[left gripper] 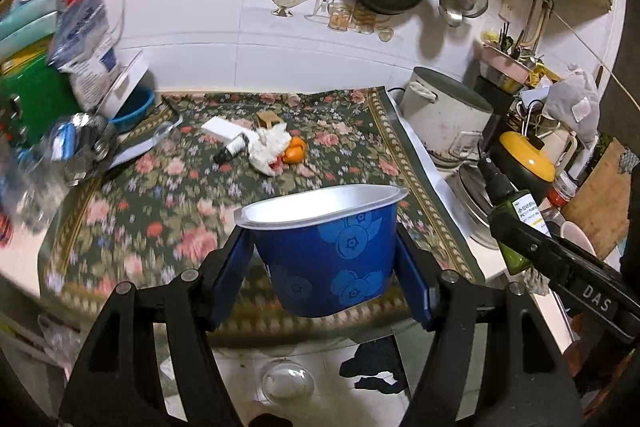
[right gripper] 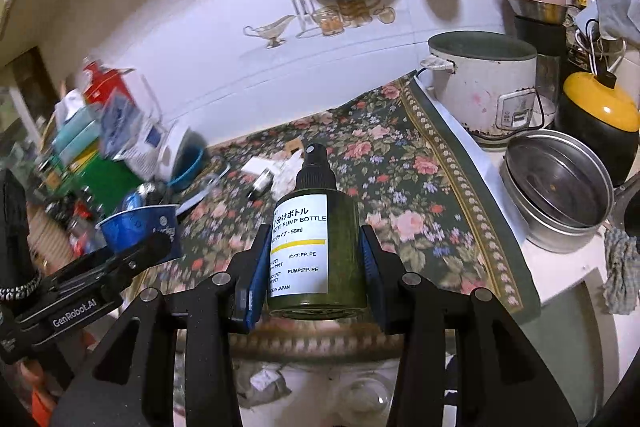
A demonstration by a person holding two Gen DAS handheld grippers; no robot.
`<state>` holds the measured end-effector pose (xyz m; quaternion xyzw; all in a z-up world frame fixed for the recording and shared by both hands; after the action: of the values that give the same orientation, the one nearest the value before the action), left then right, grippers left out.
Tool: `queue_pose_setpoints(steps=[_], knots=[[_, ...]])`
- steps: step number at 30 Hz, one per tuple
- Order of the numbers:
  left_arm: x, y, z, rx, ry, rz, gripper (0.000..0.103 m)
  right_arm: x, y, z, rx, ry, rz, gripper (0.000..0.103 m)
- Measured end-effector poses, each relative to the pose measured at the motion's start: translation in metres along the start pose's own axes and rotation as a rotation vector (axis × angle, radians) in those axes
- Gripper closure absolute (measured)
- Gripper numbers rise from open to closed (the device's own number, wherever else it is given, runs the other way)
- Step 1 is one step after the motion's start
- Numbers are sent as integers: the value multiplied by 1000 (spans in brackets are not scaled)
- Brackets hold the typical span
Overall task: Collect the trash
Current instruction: 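Carry the blue cup and green bottle down over the floor bin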
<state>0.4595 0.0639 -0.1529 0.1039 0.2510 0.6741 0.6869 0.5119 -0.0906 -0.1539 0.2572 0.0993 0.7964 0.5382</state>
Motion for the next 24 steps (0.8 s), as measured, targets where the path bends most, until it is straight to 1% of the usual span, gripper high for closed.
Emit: queue_pose_setpoints(steps=[3,9,11,13,16,18,21,24], knots=[[-21,20,-30,14,28,25,35,-6,24,-15,4,32,34,64],[-57,52,-87,69,87,58,35,-29,71,-47,61,89,69,64],[-64,60,-104,95,103,63,35,-37,84,-57,80,94,79,64],[-68,63,-123,138,124,64,35,-45,92,-67,108,99,80,64],[-69,59,-146,191,137,72,35,-56,96,-83,145,90,80,64],[-65,53,-168,234,146,79,35,-62,96,-94,167,77,78,64],[-58,37,-201,297,162,84,35,-73,87,-116,210,39,78,64],[-45,11,-241,365,170,88,35,-85,76,-144,253,14,73,64]])
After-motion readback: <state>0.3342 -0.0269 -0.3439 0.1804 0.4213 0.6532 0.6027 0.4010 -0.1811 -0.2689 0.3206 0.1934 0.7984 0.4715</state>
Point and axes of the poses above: each gripper's, at about its wrist camera, not at the fingertips, and y roughly against the way its jaws point, x to its left, z to its top, the point moved 6 cm from there along -y, roughly the way its jaws point, and after that the axes turned 10 degrees about -x, right-handed, at the moved point
